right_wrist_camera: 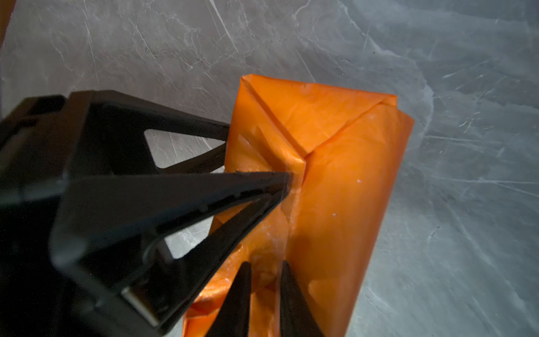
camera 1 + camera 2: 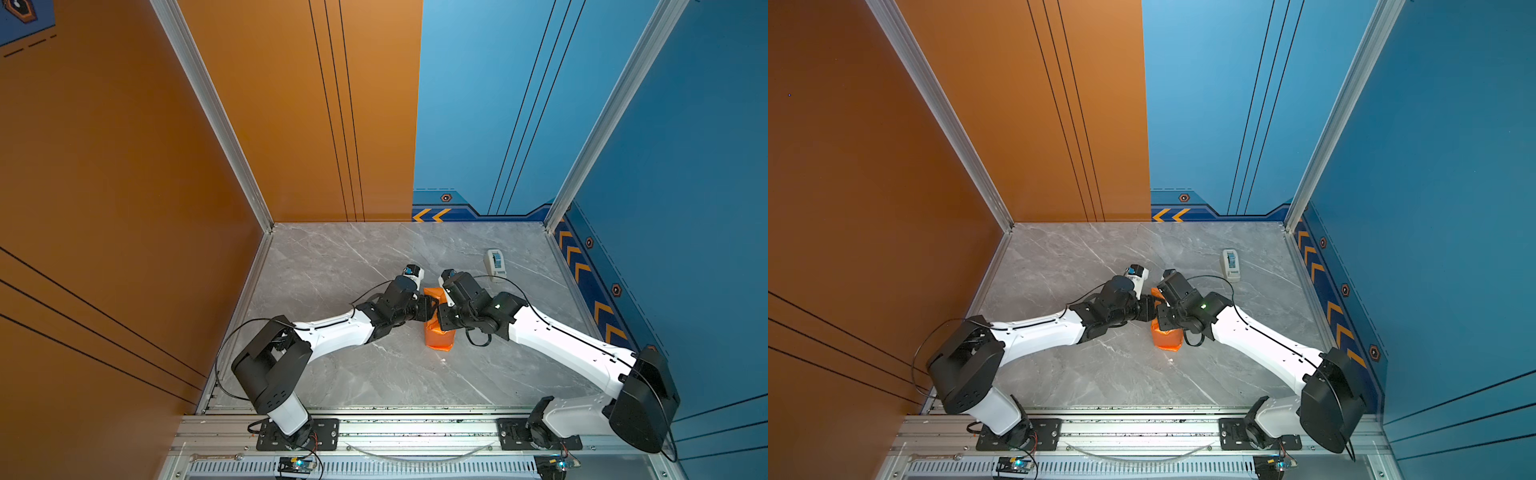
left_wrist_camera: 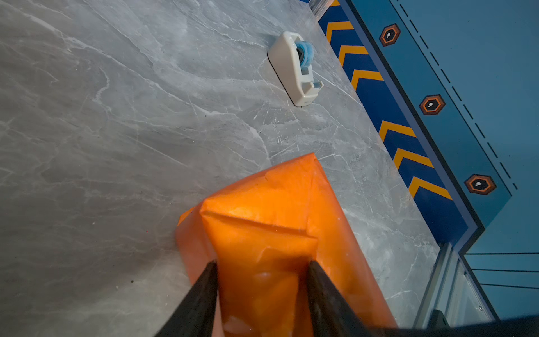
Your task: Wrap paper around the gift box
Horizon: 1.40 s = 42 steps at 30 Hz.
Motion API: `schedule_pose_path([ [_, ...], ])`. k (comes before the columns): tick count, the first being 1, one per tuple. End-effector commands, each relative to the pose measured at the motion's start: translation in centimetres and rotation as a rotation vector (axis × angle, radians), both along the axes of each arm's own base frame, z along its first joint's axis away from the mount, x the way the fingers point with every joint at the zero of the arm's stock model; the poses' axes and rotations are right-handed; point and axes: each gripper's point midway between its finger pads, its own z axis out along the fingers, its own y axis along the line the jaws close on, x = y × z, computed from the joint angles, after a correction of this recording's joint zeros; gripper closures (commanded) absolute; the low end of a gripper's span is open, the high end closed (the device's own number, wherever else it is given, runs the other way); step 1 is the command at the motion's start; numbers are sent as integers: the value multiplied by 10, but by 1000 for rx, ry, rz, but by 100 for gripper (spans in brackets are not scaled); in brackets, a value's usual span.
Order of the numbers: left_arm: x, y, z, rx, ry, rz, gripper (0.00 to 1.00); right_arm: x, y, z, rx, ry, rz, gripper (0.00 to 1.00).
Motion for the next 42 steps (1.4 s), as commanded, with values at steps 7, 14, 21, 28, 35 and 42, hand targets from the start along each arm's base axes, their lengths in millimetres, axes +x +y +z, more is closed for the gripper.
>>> schedule_pose_path([
  [7, -14, 29, -63, 201, 112, 22, 50, -4, -18, 2, -97, 14, 18, 65],
  [14, -14, 28, -62, 199, 109, 21, 50, -1, -7, 29, 63, -5, 22, 63],
  [21, -14, 27, -62, 198, 109, 20, 50, 10, -10, 62, 447, -9, -74, 84],
  [28, -13, 24, -61, 192, 108, 15, 50, 7, -1, 54, 564, 41, -64, 88],
  [35, -13, 24, -61, 192, 106, 15, 50, 8, 1, 46, 651, 105, -78, 99],
  [42, -12, 24, -60, 191, 103, 16, 50, 15, 0, 33, 620, 94, -124, 100],
])
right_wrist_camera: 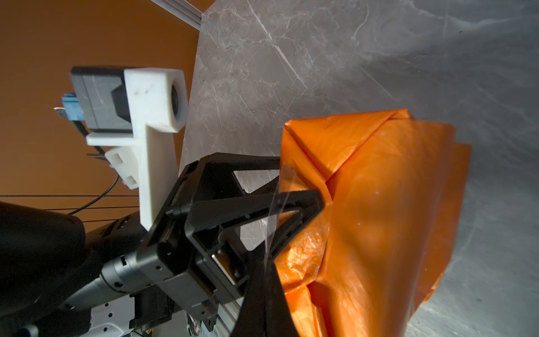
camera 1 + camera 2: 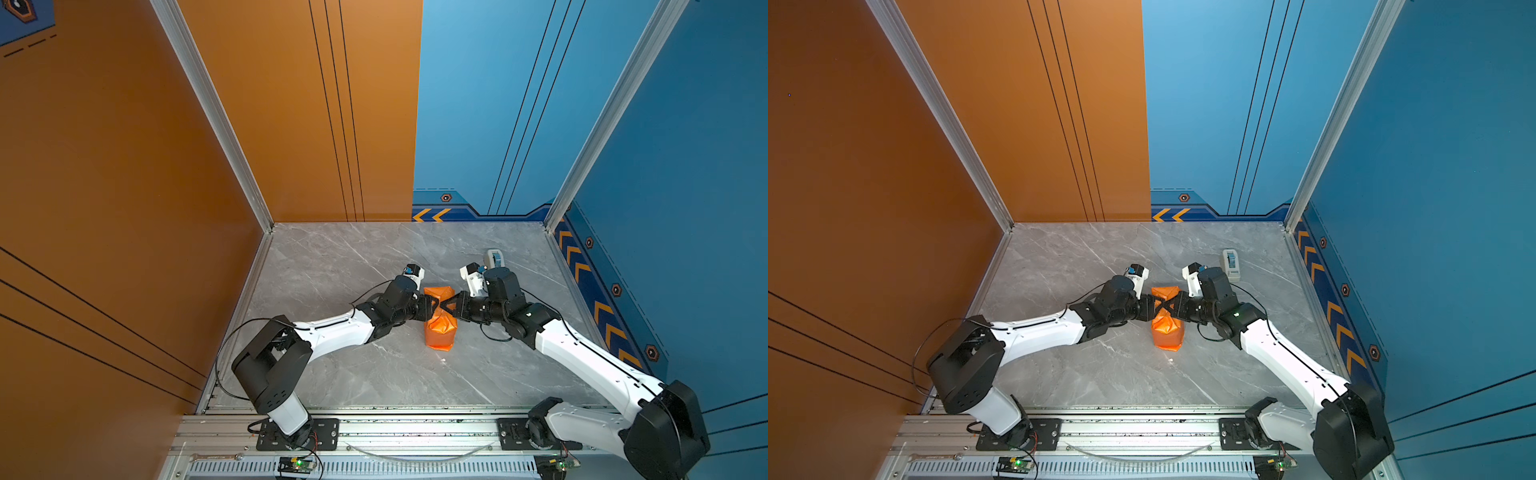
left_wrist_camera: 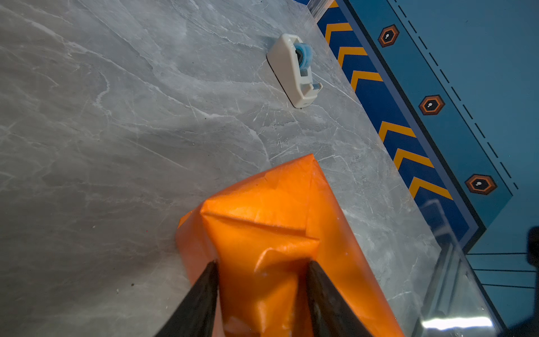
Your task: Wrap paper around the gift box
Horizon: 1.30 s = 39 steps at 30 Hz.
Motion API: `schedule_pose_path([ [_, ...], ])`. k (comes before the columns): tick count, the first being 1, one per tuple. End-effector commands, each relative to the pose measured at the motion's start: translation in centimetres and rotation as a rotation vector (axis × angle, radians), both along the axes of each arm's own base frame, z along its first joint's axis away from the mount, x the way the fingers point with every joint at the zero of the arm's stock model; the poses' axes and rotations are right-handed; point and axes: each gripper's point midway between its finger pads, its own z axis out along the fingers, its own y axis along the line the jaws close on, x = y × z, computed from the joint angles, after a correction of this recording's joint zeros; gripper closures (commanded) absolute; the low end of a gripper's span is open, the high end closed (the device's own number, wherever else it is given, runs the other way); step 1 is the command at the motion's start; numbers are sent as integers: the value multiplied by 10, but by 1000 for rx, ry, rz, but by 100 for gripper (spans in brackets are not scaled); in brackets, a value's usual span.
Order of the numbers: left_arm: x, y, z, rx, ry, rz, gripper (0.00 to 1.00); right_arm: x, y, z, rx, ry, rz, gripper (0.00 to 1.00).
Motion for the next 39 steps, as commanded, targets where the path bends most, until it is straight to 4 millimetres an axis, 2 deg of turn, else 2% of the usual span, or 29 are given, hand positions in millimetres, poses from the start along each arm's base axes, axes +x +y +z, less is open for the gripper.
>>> schedule_pose_path([
  [1, -13, 24, -60, 188, 108, 17, 50, 6, -1, -7, -2, 8, -24, 100],
  [7, -13, 22, -59, 189, 106, 8, 50, 5, -9, -5, 2, 98, 114, 100],
  [10, -13, 21, -59, 188, 106, 7, 50, 5, -5, -1, 26, 116, 196, 100],
  [17, -13, 23, -60, 191, 105, 10, 50, 9, -6, -11, -50, 164, 300, 100],
  [20, -13, 24, -59, 193, 104, 12, 50, 8, -13, -14, -48, 204, 303, 100],
  [23, -13, 24, -59, 196, 103, 15, 50, 9, -17, -10, -51, 201, 250, 100],
  [27, -12, 25, -61, 196, 105, 19, 50, 24, -16, 0, -5, 120, 51, 100],
  [30, -11, 23, -61, 190, 107, 20, 50, 27, -17, 9, 33, 45, -69, 100],
  [34, -12, 22, -62, 192, 110, 12, 50, 21, -23, 13, 17, -21, -161, 100],
  [39, -12, 23, -62, 192, 109, 12, 50, 12, -25, 4, -20, -39, -220, 100],
])
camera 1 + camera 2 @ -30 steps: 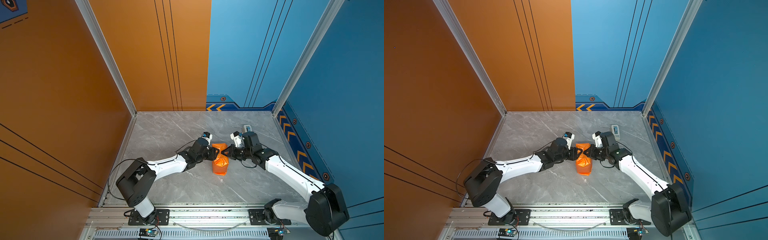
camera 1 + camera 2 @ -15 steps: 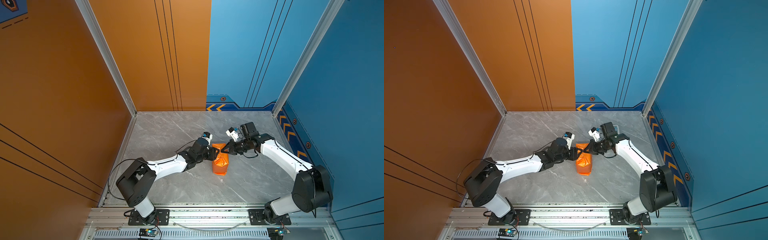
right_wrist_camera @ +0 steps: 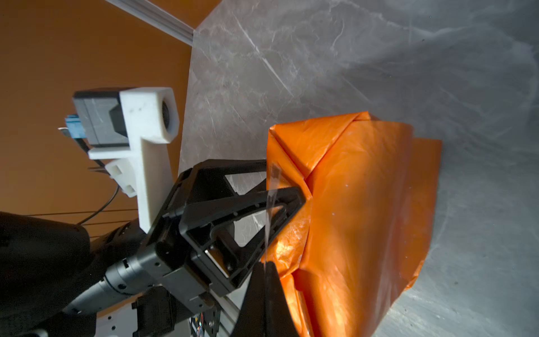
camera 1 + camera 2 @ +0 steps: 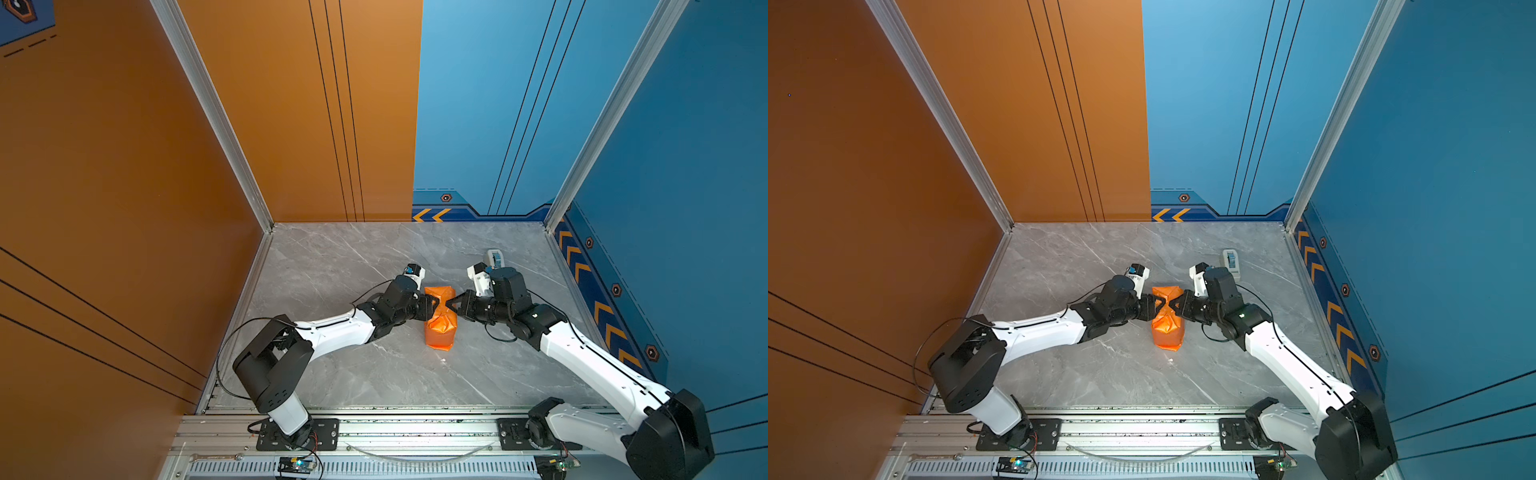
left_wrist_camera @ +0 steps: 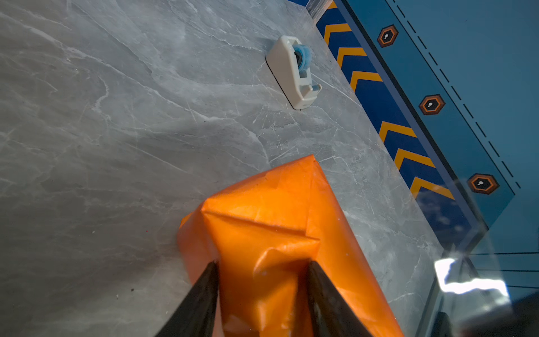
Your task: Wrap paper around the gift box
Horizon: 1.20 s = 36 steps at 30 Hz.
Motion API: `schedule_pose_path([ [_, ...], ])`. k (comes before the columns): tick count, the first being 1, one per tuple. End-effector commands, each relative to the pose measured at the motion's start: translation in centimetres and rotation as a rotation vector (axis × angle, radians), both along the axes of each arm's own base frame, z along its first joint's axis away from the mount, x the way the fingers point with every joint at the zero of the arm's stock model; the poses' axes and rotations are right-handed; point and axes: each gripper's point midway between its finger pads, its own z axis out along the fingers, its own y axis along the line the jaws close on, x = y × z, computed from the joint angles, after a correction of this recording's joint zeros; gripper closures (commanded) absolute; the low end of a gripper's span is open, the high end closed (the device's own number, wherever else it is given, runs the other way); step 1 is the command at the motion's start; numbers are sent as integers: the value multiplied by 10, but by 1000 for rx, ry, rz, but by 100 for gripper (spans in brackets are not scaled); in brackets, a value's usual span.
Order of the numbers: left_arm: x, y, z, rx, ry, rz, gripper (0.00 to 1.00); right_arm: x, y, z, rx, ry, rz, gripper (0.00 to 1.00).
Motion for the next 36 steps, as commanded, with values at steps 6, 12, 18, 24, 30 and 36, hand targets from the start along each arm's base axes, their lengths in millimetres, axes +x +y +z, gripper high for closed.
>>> schedule_pose_path([
  [6, -16, 24, -63, 191, 121, 16, 50, 8, 7, -15, -12, -23, -128, 100],
  [12, -16, 25, -62, 190, 120, 17, 50, 12, 15, -19, 4, -33, -155, 100],
  [18, -16, 24, -62, 190, 117, 13, 50, 9, 12, -31, -16, -29, -194, 100],
  [24, -16, 24, -62, 191, 120, 13, 50, 5, 6, -41, -63, -49, -235, 100],
  [30, -15, 23, -62, 190, 121, 10, 50, -2, 11, -51, -122, -69, -212, 100],
  [36, -15, 22, -61, 189, 118, 9, 50, -10, 3, -73, -333, -86, -127, 100],
])
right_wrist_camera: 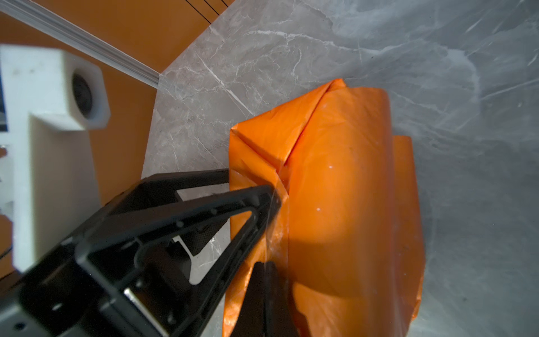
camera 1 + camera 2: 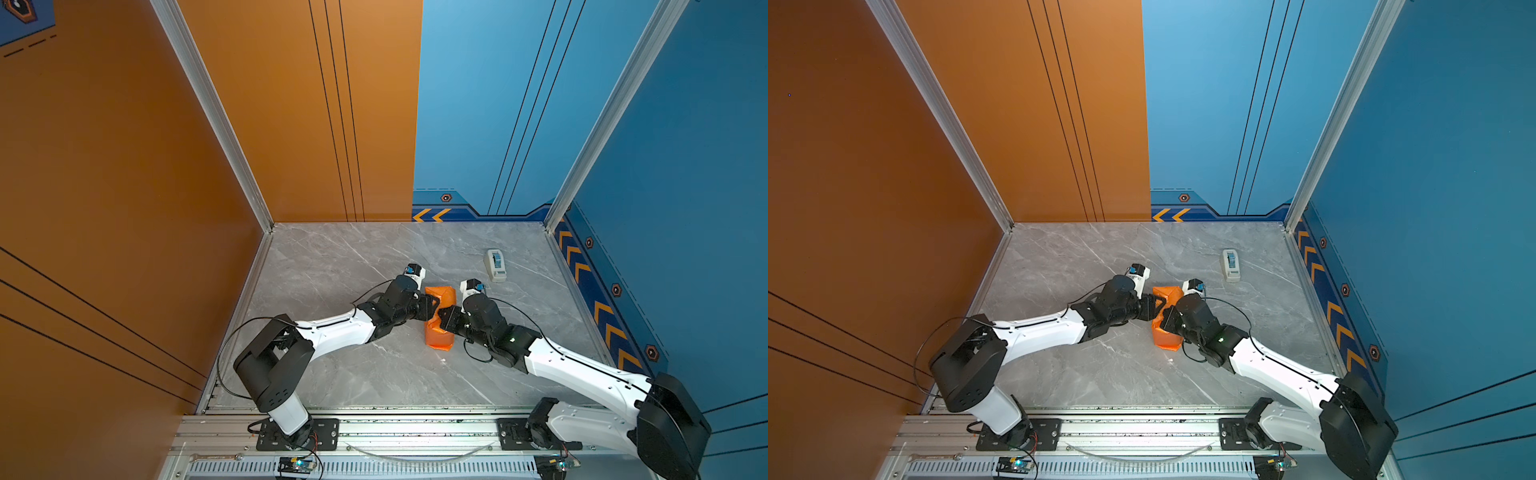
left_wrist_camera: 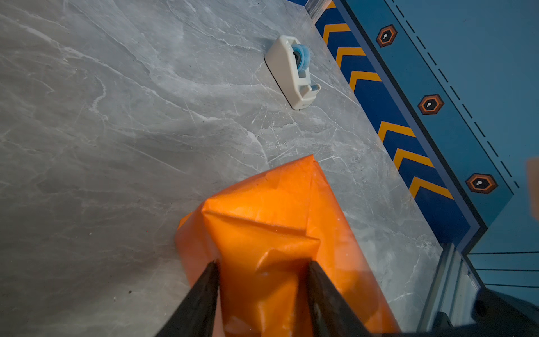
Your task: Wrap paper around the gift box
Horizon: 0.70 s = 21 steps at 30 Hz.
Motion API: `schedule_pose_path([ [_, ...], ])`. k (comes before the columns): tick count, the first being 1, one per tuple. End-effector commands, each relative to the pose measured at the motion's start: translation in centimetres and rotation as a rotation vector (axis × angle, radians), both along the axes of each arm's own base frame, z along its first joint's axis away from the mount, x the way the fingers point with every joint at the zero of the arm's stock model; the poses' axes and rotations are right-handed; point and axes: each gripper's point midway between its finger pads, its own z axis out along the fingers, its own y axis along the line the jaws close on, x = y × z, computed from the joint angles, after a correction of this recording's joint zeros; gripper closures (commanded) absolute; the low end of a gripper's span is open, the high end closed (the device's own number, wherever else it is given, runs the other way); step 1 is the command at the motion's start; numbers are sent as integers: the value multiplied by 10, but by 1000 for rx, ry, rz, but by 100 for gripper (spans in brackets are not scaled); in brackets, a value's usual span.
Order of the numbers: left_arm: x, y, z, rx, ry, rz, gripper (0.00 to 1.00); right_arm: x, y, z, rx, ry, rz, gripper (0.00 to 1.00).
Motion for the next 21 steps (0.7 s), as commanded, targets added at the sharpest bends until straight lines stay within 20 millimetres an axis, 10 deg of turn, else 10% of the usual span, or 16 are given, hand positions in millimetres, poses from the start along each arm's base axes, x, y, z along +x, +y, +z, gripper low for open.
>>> schedule_pose_path([
  [1, -15, 22, -60, 187, 116, 9, 50, -9, -20, -31, -232, 40, 35, 100],
  [21, -14, 27, -61, 198, 114, 15, 50, -21, -48, -47, -673, 55, 262, 72],
])
